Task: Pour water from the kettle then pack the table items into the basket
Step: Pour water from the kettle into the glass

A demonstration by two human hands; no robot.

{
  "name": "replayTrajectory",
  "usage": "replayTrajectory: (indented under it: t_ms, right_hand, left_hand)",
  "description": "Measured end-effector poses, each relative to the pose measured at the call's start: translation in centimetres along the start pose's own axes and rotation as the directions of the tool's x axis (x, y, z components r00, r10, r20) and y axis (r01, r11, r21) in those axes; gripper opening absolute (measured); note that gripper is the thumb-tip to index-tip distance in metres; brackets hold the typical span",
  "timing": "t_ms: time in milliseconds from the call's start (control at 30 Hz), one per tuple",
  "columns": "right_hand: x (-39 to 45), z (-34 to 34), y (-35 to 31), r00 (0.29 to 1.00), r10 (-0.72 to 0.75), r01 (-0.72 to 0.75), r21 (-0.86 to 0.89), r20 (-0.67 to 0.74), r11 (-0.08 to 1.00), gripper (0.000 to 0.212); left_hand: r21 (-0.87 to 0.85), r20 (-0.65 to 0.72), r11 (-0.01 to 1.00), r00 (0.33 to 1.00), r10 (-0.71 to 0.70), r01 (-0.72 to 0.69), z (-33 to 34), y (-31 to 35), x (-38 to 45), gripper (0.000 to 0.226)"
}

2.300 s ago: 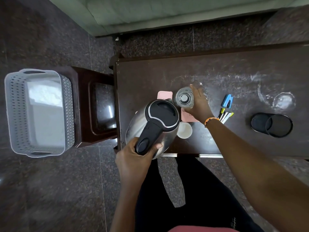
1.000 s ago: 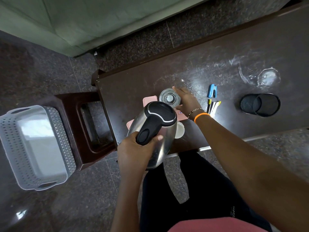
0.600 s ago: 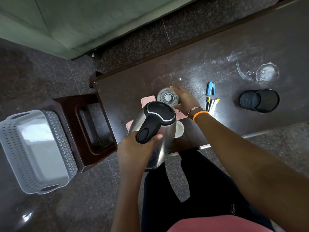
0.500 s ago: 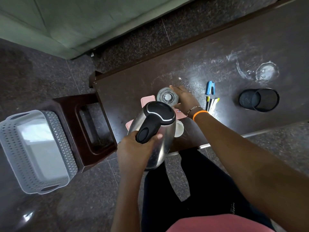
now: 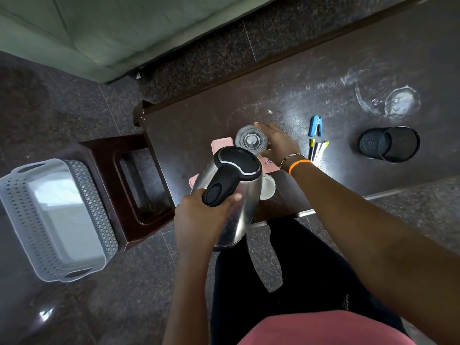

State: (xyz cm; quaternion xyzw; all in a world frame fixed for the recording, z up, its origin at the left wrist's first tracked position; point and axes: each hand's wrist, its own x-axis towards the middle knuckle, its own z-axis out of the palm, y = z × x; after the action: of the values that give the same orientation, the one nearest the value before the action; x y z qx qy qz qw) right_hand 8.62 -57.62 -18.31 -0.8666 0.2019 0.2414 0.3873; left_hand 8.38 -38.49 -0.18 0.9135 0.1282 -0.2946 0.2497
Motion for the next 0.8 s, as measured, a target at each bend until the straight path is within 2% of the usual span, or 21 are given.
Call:
replayTrajectory:
  t_ms: [800]
  right_hand:
    - [0.16,-0.05,-0.23,0.999,0.054,-0.054,-0.088,0.004,0.995,0.075]
  left_hand:
    - [0.003,-0.015,1.000,1.000,-0.017,0.017,-0.53,-0.21,-0.11,0.042]
